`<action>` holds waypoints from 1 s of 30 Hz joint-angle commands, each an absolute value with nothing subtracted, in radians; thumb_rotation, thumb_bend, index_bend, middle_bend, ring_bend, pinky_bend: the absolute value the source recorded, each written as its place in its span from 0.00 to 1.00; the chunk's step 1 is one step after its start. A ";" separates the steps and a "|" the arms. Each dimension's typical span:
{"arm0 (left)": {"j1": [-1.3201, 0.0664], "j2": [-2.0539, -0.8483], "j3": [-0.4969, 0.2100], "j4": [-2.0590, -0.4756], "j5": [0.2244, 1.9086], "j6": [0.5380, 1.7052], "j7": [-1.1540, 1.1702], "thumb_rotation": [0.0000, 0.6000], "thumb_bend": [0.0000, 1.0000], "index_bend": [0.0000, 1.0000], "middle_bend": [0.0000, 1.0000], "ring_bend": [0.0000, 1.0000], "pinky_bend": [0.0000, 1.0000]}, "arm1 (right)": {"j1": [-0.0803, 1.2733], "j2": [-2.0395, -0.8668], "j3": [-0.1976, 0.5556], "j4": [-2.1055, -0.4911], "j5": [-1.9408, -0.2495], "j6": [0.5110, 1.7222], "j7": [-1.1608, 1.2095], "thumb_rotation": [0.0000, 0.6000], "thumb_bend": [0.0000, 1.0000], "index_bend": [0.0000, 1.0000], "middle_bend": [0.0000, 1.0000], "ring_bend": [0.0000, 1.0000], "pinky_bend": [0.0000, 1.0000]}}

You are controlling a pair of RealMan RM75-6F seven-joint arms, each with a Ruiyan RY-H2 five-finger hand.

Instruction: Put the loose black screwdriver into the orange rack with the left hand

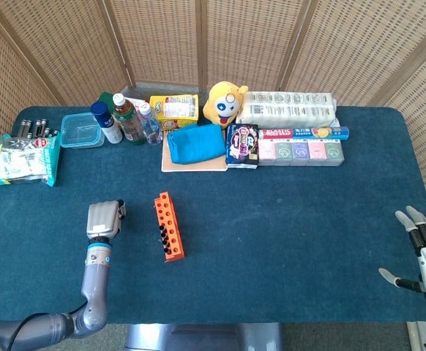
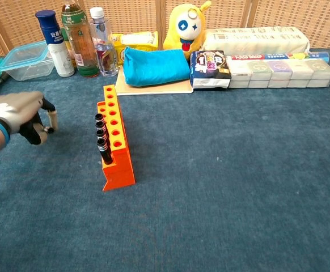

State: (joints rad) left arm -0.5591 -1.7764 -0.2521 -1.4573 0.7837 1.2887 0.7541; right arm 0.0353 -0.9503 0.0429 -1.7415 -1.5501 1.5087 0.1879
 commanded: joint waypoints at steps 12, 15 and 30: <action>-0.484 -1.551 -0.252 -1.749 0.886 1.343 0.629 1.00 0.43 0.54 1.00 1.00 1.00 | 0.041 -0.955 0.037 -1.747 -1.551 1.493 0.172 1.00 0.00 0.05 0.00 0.00 0.02; -0.474 -1.514 -0.249 -1.795 0.902 1.346 0.612 1.00 0.44 0.54 1.00 1.00 1.00 | 0.042 -0.956 0.036 -1.749 -1.551 1.491 0.169 1.00 0.00 0.05 0.00 0.00 0.02; -0.467 -1.425 -0.233 -1.946 0.984 1.384 0.612 1.00 0.44 0.54 1.00 1.00 1.00 | 0.040 -0.956 0.034 -1.752 -1.555 1.496 0.164 1.00 0.00 0.05 0.00 0.00 0.02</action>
State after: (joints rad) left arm -0.4646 -1.4277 -0.2367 -1.9376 0.9759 1.3783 0.6051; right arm 0.0404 -0.9563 0.0345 -1.7524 -1.5549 1.4959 0.1636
